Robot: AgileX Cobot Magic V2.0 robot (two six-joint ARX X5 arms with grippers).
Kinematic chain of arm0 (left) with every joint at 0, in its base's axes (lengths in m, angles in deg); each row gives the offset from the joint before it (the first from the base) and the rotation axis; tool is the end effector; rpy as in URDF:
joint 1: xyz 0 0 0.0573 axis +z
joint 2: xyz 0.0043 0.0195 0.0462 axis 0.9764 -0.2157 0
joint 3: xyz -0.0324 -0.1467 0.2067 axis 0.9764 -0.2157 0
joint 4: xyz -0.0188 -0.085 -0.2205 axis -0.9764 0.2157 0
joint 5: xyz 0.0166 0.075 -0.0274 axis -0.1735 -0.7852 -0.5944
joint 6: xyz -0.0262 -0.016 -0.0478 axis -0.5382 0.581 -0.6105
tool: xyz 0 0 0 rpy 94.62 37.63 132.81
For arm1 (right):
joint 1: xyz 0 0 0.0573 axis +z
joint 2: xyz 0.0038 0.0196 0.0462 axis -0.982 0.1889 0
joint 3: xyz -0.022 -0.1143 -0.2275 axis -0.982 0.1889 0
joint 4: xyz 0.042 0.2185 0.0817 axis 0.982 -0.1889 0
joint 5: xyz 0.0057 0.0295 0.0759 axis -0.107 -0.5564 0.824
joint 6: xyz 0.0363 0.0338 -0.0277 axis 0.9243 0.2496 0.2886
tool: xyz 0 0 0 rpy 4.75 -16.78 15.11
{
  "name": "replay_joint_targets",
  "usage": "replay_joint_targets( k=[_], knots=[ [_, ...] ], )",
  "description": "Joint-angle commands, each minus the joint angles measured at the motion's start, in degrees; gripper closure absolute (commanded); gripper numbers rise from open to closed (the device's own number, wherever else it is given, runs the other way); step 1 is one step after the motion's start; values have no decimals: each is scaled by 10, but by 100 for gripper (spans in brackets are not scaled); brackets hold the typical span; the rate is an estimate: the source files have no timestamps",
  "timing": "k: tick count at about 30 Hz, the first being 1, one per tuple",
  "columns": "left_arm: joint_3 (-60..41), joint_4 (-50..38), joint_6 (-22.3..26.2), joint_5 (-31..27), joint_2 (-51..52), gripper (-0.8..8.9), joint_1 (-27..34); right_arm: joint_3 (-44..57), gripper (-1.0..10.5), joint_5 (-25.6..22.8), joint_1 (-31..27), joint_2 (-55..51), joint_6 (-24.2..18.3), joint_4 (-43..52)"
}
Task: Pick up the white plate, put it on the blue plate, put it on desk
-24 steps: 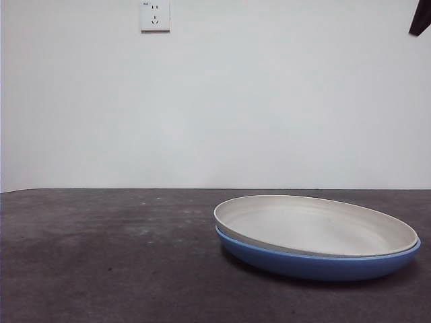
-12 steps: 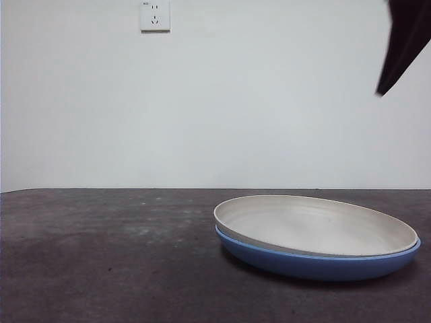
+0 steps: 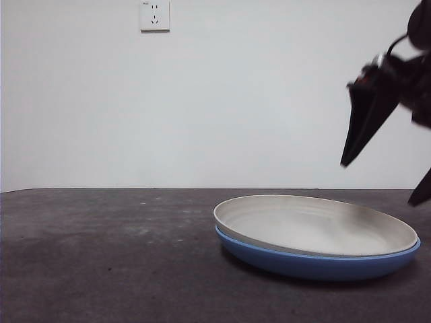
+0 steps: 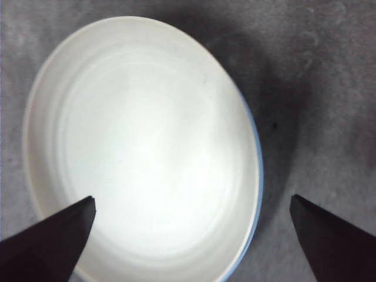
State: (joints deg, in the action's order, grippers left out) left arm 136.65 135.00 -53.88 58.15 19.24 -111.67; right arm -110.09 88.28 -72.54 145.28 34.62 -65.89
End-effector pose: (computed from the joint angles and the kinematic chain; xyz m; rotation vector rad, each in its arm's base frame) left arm 0.0471 -0.0443 0.3608 0.0751 0.5876 -0.8734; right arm 0.2502 0.0453 0.2058 0.3596 1.1993 0.4589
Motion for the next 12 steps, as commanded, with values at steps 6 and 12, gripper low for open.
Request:
replay_joint_targets(
  k=[6, 12],
  knots=[
    [5, -7, 2, 1, -2, 188, -2, -1, 288, 33, -1, 83, -25, 19],
    [5, -7, 2, 1, -2, 188, -2, -1, 381, 42, -1, 111, -31, 20]
  ],
)
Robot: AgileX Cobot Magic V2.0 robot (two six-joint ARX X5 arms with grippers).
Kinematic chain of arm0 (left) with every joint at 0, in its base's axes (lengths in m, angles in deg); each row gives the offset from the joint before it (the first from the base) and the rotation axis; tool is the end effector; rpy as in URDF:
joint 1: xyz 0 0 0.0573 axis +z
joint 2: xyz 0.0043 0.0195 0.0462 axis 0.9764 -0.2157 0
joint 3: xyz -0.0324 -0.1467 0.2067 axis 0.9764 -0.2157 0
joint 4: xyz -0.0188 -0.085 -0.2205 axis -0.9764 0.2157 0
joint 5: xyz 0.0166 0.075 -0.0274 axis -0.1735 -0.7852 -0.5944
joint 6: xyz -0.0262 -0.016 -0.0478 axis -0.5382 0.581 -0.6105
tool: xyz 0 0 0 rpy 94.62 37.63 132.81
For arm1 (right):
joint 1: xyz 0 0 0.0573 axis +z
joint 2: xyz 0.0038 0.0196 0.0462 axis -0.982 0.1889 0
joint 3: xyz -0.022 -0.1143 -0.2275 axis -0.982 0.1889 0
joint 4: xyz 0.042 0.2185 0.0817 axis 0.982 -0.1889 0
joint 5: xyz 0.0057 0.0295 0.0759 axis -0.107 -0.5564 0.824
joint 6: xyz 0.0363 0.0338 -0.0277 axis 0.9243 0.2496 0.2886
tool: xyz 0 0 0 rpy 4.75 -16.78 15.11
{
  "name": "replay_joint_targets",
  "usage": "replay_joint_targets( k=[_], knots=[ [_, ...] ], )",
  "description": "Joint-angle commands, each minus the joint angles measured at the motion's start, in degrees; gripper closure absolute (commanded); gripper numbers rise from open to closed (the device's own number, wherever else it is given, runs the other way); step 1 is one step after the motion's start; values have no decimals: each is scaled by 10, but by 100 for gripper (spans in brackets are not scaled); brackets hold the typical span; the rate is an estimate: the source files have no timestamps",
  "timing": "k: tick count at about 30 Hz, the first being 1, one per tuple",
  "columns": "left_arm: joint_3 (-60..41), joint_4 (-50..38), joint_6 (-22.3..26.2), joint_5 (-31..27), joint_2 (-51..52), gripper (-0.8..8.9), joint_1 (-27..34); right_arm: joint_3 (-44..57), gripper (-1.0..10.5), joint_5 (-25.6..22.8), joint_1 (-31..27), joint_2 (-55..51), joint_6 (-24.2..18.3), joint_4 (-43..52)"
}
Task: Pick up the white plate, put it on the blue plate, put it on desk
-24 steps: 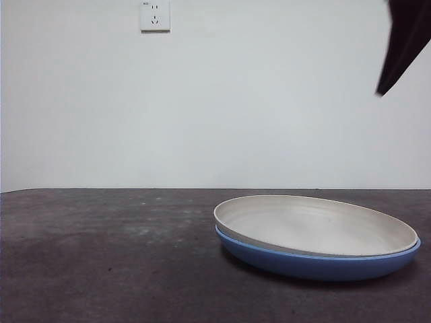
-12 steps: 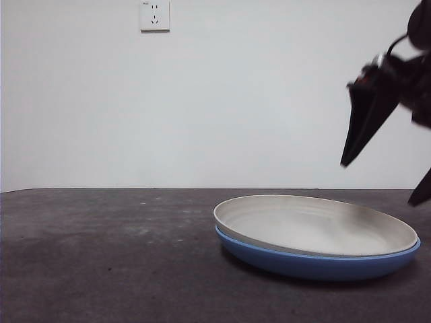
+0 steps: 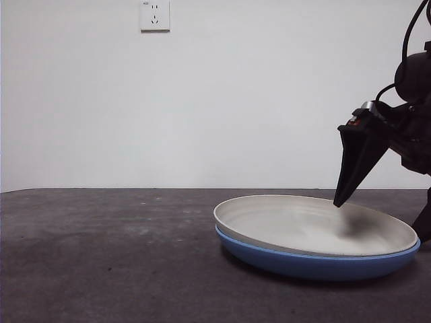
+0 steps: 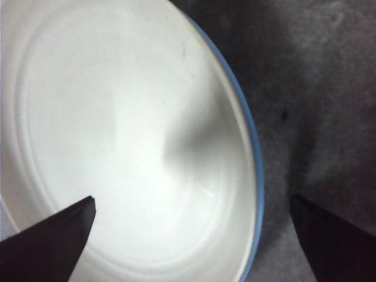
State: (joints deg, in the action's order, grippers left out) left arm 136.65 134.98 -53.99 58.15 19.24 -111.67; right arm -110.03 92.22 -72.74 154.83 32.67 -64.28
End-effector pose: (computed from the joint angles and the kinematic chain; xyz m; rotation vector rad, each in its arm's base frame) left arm 0.0471 -0.0443 0.3609 0.0733 0.5881 -0.8729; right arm 0.2659 0.0482 0.1672 0.4013 1.3259 0.5078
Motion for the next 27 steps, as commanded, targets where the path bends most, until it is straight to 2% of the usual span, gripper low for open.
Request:
replay_joint_targets(
  k=[1, 6, 11, 16, 19, 27],
  knots=[
    [5, -7, 3, 1, -2, 188, -2, -2, 387, 2, 1, 18, -11, 4],
    [5, -7, 3, 1, -2, 188, -2, -2, 453, 2, 1, 26, -12, 4],
    [5, -7, 3, 1, -2, 188, -2, -2, 780, -7, 1, 26, -11, 1],
    [5, -6, 3, 1, -2, 188, -2, -2, 939, -53, 1, 26, -8, -7],
    [5, -6, 3, 1, -2, 188, -2, -2, 940, -66, 0, 26, -8, -7],
    [5, -6, 3, 1, -2, 188, -2, -36, 940, -66, 3, 23, -8, -42]
  ],
)
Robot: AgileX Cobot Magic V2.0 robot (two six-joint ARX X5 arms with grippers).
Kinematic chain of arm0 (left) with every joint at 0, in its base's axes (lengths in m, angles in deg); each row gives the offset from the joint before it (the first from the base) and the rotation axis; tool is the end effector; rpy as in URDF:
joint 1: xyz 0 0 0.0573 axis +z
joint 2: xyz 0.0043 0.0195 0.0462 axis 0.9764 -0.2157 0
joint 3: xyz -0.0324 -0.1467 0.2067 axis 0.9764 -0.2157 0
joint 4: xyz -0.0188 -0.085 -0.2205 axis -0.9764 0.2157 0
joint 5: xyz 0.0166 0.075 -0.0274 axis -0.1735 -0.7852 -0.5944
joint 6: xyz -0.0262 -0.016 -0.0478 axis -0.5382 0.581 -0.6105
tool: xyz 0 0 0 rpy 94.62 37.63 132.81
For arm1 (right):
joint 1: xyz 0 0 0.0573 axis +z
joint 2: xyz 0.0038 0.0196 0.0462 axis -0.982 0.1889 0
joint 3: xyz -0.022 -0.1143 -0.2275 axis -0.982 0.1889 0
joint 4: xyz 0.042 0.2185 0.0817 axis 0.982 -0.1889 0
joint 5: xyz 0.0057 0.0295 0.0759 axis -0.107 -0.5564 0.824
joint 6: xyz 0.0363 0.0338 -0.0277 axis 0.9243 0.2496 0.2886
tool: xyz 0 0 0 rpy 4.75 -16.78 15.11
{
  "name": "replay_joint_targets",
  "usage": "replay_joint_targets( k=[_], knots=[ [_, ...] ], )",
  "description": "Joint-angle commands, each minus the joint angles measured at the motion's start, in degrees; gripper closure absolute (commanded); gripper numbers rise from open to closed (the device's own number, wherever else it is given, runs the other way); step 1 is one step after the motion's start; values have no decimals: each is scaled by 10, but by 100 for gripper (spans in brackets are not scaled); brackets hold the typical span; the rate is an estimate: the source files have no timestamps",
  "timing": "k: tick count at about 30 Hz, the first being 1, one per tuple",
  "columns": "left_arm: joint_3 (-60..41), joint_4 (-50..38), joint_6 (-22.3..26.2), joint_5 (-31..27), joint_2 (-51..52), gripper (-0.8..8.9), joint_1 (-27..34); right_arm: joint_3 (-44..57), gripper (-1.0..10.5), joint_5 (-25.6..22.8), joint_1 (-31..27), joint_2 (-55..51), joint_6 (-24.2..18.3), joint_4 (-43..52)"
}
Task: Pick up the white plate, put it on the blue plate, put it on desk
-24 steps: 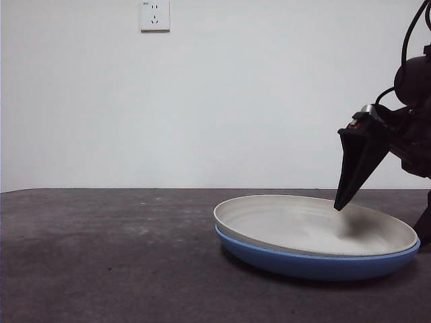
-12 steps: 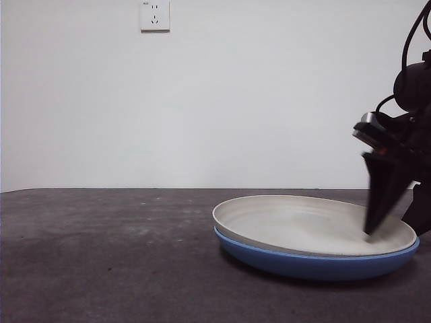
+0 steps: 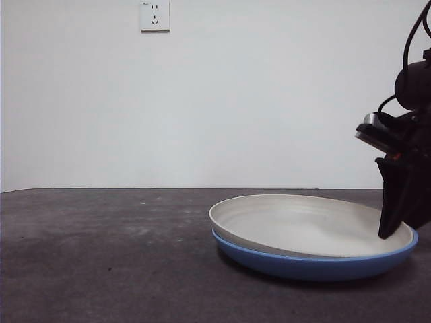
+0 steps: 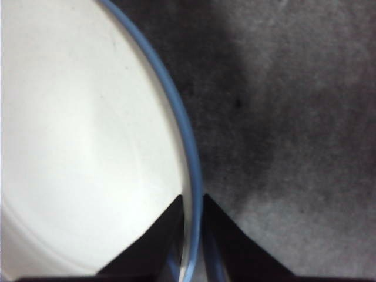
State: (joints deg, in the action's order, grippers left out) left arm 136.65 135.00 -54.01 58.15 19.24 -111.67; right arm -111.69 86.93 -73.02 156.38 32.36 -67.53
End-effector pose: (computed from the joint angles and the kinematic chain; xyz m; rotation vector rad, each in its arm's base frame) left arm 0.0471 -0.0443 0.3608 0.0730 0.5886 -0.8727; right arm 0.2687 0.0445 0.1645 0.3488 1.3790 0.4173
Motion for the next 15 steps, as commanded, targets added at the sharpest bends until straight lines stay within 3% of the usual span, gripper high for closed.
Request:
replay_joint_targets(
  k=[1, 15],
  knots=[
    [5, -6, 3, 1, -2, 188, -2, -26, 940, -13, 9, 8, -5, -15],
    [5, -12, 3, 1, -2, 188, -2, -122, 940, -6, 112, 8, 71, -45]
  ],
)
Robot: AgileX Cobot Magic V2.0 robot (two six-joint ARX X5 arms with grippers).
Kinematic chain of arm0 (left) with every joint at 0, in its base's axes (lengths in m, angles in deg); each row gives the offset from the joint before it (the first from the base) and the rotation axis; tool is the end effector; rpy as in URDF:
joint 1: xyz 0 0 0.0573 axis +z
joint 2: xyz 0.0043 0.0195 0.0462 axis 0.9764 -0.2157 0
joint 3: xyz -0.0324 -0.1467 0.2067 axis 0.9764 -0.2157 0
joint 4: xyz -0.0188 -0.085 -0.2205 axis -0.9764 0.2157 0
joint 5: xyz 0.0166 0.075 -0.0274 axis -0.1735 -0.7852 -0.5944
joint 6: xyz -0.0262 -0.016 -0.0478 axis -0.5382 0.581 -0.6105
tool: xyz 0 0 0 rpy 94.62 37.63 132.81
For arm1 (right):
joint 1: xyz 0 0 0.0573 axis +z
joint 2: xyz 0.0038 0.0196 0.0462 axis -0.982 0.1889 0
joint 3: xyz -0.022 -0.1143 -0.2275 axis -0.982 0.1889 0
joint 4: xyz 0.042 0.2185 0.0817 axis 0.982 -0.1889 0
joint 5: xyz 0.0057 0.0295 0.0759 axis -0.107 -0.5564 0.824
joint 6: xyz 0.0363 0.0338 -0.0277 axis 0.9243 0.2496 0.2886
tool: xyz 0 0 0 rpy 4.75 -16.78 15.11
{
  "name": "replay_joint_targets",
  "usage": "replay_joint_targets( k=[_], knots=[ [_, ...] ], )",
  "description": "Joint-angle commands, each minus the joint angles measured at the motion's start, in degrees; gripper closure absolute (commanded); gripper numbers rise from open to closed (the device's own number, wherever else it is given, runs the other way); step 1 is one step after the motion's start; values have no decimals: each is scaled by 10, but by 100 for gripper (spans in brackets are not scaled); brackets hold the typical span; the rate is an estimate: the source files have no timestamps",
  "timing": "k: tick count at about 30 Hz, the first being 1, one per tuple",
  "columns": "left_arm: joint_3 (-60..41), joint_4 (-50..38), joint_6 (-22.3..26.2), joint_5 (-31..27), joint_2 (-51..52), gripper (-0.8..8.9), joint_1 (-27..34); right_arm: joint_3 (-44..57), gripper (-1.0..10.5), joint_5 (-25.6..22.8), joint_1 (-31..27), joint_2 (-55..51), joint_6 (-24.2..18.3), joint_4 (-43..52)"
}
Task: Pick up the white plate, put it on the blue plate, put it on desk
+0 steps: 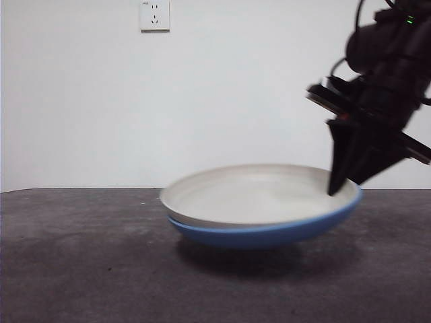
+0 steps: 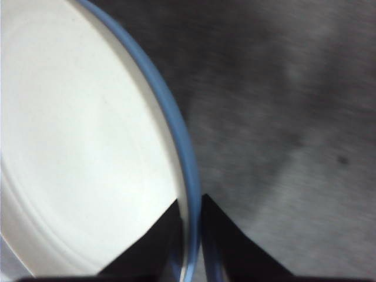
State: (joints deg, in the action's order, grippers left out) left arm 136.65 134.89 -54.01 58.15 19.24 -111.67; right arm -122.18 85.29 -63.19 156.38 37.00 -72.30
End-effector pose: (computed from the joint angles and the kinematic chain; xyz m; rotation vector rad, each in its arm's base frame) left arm 0.0472 -0.0443 0.3610 0.0727 0.5866 -0.8729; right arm 0.2804 0.0954 0.2076 0.2719 1.3359 0.5046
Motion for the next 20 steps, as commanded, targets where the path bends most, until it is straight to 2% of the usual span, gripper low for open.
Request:
replay_joint_targets(
  k=[1, 13, 20],
  knots=[
    [5, -12, 3, 1, -2, 188, -2, -19, 940, 11, 20, 8, 29, 5],
    [5, -21, 3, 1, -2, 188, -2, -21, 940, 13, 63, 11, 105, 79],
    [5, -21, 3, 1, -2, 188, -3, -21, 940, 19, 65, 46, 118, 81]
  ],
)
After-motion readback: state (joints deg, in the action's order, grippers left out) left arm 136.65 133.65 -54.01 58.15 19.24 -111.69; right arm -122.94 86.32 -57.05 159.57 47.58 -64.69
